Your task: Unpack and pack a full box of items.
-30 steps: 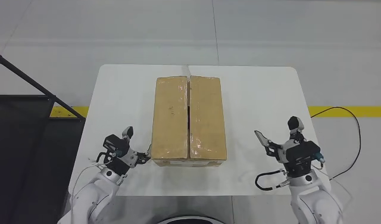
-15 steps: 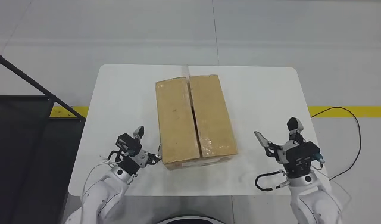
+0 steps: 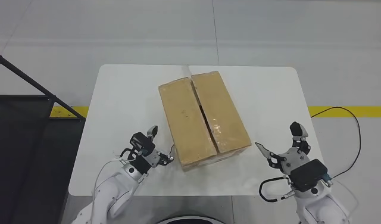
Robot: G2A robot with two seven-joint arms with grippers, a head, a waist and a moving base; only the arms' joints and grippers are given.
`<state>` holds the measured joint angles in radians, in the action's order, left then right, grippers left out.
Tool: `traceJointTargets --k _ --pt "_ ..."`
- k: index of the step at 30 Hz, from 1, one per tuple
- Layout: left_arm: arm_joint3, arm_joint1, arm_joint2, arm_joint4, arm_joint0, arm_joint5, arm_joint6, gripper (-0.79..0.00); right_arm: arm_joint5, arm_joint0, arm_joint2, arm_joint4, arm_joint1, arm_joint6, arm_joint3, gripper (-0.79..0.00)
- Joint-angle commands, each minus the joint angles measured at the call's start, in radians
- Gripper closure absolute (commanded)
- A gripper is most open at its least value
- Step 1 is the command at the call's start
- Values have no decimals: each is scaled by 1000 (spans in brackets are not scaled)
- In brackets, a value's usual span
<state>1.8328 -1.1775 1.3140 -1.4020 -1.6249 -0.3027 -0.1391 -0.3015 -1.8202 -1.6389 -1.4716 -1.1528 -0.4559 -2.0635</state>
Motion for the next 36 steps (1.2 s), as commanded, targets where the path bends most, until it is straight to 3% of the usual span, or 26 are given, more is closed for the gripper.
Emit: traceJointTargets --k 1,11,17,23,28,36 --pt "-5 -2 -17 0 15 -5 4 -785 2 -3 -1 9 -1 1 3 -785" --pt "-44 -17 -111 4 90 -5 4 -785 15 -18 -14 14 -2 12 6 -785" --pt "-78 -37 -183 27 128 92 -3 -785 93 -39 -26 56 -8 107 -17 -785" --pt "-103 -53 -221 65 154 154 -37 -785 93 -39 -26 56 -8 107 -17 -785" --pt "-90 -49 -176 87 138 157 -76 -785 95 -34 -28 40 -8 115 -8 -785" --pt "-45 -29 4 139 64 171 -120 -785 93 -17 -37 11 -8 219 85 -785"
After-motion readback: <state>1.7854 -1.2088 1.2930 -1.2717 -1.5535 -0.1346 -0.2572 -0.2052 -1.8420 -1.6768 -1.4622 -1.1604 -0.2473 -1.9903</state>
